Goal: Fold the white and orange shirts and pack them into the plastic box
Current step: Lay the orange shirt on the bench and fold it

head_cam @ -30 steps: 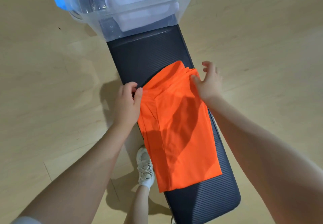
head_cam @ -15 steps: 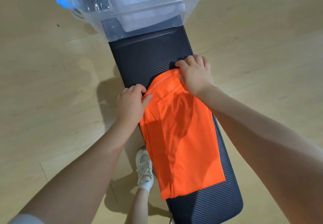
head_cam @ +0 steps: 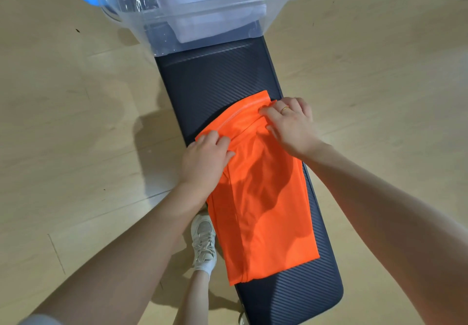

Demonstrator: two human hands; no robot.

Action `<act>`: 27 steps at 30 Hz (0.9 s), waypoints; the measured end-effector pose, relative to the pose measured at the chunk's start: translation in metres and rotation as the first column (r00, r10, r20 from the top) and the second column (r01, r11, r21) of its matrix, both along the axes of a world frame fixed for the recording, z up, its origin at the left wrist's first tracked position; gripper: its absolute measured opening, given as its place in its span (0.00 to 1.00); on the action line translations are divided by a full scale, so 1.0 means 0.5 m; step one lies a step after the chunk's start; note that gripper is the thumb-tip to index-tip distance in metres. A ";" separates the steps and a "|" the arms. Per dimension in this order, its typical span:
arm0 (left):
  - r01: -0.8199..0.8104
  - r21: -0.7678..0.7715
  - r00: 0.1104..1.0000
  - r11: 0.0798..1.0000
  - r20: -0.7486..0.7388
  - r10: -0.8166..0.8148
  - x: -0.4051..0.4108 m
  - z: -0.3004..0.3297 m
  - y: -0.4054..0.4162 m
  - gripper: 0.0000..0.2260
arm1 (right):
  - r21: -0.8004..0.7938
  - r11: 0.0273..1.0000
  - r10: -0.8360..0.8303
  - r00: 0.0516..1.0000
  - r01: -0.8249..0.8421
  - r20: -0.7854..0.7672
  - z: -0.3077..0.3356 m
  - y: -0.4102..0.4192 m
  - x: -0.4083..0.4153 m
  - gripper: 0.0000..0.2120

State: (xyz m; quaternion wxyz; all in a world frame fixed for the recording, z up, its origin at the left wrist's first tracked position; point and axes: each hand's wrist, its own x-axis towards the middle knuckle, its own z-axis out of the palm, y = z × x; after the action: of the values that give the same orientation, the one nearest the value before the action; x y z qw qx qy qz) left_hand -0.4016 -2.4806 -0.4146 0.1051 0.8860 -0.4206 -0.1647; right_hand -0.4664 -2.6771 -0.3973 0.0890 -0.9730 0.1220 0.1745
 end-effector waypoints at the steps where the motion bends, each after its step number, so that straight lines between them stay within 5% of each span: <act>1: -0.040 0.023 0.998 0.999 -0.038 0.041 -0.007 0.008 -0.006 0.12 | -0.010 1.000 -0.011 1.000 0.011 0.010 0.003 0.001 0.000 0.15; 5: -0.253 0.010 0.926 0.967 -0.286 0.245 -0.020 0.026 -0.021 0.12 | 0.071 0.994 -0.091 0.994 0.086 0.060 0.026 -0.003 0.009 0.12; 10: -0.332 -0.309 0.833 0.891 -0.540 0.122 -0.006 0.084 0.024 0.08 | 0.271 0.945 -0.214 0.973 0.183 0.089 0.076 -0.020 0.026 0.16; 15: -0.608 -0.187 0.642 0.772 -0.688 0.339 0.012 0.090 0.070 0.08 | 0.289 0.949 -0.121 0.992 0.125 -0.032 0.068 -0.013 0.071 0.08; 19: -0.758 -0.063 0.450 0.650 -0.771 0.450 0.021 0.063 0.074 0.10 | 0.344 0.931 -0.094 0.990 0.124 -0.101 0.043 0.011 0.066 0.13; 23: -0.726 -0.040 0.469 0.687 -0.760 0.451 0.016 0.034 0.081 0.10 | 0.118 0.991 -0.060 0.997 0.066 -0.055 0.017 0.017 0.039 0.17; 27: -0.713 -0.072 0.507 0.697 -0.740 0.442 0.018 0.044 0.081 0.12 | 0.034 0.995 -0.093 0.994 0.091 0.059 0.010 0.007 0.036 0.10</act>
State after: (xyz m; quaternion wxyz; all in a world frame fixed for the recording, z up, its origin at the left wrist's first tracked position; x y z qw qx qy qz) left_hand -0.3928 -2.4400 -0.3928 0.4632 0.8152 -0.0476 -0.3445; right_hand -0.4483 -2.6736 -0.3922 0.1157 -0.9697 0.1614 0.1426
